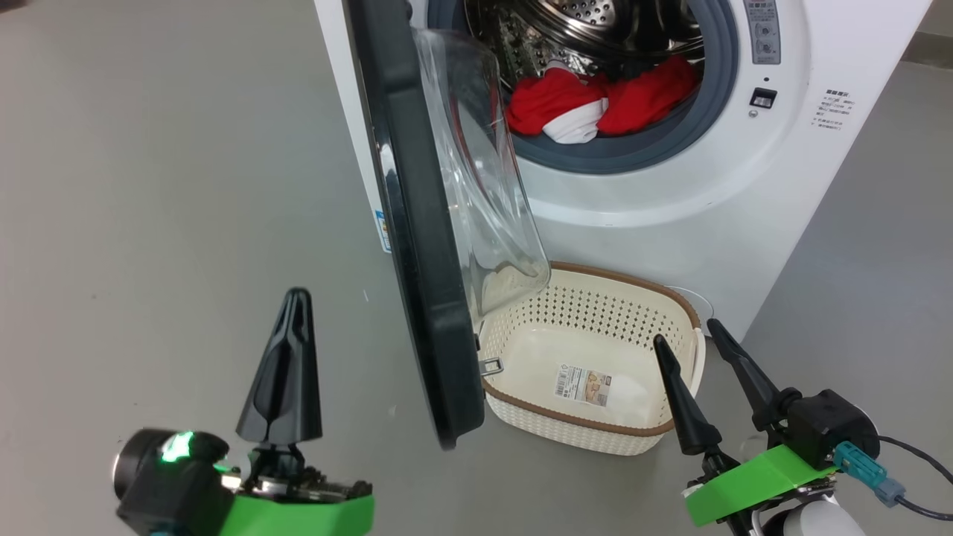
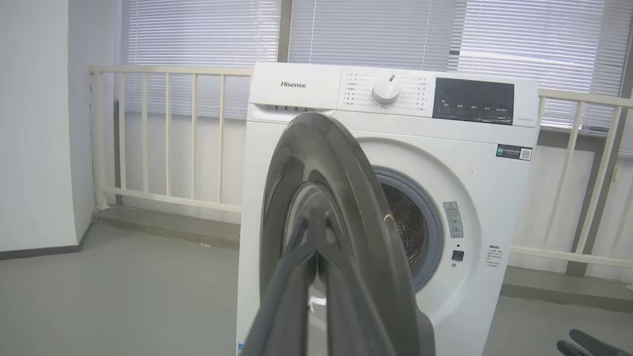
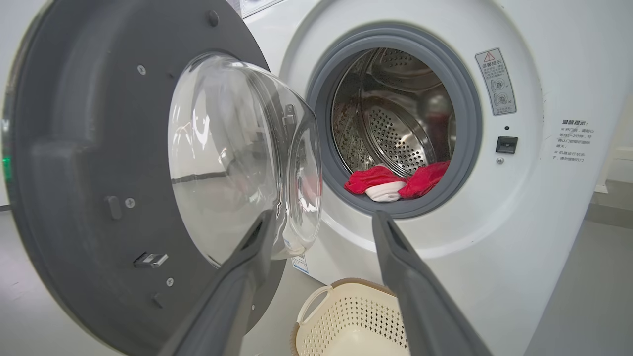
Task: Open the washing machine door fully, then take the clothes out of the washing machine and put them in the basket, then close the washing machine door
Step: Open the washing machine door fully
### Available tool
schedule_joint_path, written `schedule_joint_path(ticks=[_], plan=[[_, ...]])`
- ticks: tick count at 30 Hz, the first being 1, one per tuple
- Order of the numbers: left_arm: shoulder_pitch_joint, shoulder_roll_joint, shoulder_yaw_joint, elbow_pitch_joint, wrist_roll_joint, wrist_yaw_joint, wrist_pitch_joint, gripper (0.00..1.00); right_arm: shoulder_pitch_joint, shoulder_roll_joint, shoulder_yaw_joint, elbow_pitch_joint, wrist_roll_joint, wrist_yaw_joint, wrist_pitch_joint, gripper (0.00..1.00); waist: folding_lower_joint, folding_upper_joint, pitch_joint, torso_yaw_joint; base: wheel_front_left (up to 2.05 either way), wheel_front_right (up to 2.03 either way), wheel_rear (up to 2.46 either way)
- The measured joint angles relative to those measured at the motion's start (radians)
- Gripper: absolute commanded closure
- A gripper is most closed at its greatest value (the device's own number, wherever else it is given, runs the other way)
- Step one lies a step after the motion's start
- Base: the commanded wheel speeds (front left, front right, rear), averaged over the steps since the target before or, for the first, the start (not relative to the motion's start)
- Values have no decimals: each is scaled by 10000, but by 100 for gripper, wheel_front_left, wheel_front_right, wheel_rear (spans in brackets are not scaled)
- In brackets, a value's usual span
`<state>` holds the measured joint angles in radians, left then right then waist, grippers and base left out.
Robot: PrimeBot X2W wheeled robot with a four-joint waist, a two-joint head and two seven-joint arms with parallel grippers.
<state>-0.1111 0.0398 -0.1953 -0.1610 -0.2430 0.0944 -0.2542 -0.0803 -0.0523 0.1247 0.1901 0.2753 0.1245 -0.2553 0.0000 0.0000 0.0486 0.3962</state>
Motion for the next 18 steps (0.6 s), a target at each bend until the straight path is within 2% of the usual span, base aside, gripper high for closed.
schedule_joint_path(ticks=[7, 13, 18], plan=[[-267, 0, -270, -1342, 81, -67, -29, 100, 1, 2, 79, -33, 228, 0, 0, 0, 0, 0, 73, -103, 0, 0, 0], [-560, 2, -809, -1756, 96, -73, -29, 100, 0, 2, 96, -84, 232, 0, 0, 0, 0, 0, 213, -172, 0, 0, 0], [-686, 6, -1710, -1499, 38, -483, -29, 100, -2, 2, 107, -94, 232, 0, 0, 0, 0, 0, 272, -221, 0, 0, 0]])
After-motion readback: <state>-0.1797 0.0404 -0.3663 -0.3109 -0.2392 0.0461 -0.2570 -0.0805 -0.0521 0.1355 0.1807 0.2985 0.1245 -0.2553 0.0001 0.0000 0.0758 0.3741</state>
